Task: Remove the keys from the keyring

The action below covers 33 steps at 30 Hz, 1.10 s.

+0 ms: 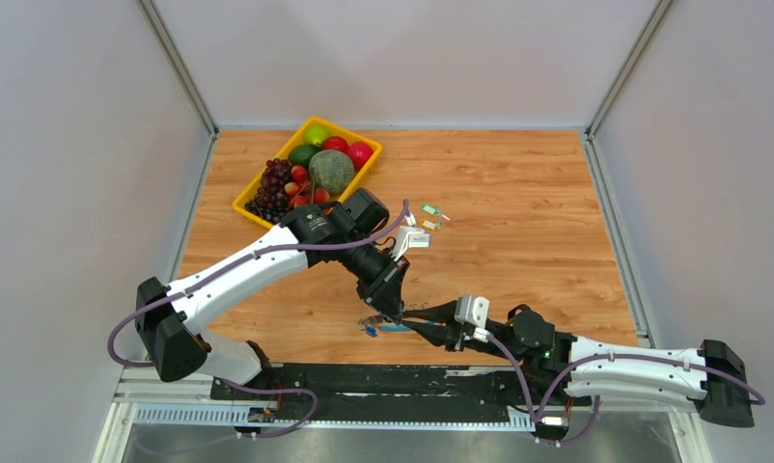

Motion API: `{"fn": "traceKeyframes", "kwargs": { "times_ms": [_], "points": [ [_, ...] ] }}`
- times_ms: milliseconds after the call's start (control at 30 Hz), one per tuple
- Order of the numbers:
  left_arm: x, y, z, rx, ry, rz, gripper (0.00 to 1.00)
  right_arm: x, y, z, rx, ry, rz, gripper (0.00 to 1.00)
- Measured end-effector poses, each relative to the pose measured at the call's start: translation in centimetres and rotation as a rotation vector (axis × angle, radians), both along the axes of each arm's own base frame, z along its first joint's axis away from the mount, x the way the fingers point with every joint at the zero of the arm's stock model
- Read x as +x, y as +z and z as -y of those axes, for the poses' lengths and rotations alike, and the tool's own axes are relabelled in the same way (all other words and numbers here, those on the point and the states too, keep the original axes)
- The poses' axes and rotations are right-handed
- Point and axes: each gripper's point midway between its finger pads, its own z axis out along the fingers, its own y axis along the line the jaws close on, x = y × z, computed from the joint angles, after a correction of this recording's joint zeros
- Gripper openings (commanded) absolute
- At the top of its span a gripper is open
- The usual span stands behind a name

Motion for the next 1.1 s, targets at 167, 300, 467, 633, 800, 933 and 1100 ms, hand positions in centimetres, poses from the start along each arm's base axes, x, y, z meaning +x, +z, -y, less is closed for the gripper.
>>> {"fn": "traceKeyframes", "kwargs": {
  "times_ms": [167, 300, 467, 633, 800, 933, 1100],
  "points": [
    [0.4, 0.0, 0.1, -0.009, 0.008, 0.014, 0.00, 0.4, -0.1, 0.2, 0.009, -0.024, -0.016, 0.19],
    [0.6, 0.0, 0.3, -0.015, 0.012, 0.027, 0.00, 0.6, -0.1, 0.3, 0.018, -0.039, -0.025, 0.19],
    [0.7, 0.0, 0.3, -0.016, 0.015, 0.034, 0.00, 0.7, -0.1, 0.4, 0.020, -0.047, -0.030, 0.20],
    [0.7, 0.3, 0.4, -0.022, 0.012, 0.040, 0.00, 0.8, 0.4, 0.8, 0.034, -0.060, -0.029, 0.26],
    [0.2, 0.4, 0.3, -0.008, -0.004, 0.028, 0.00, 1.4, 2.0, 1.8, 0.094, -0.103, -0.024, 0.27],
    [0.1, 0.2, 0.2, 0.007, -0.006, 0.017, 0.00, 1.7, 2.7, 2.3, 0.122, -0.124, -0.024, 0.29],
    [0.2, 0.4, 0.3, 0.011, -0.006, 0.014, 0.00, 1.8, 2.1, 2.0, 0.100, -0.121, -0.027, 0.33]
  ]
}}
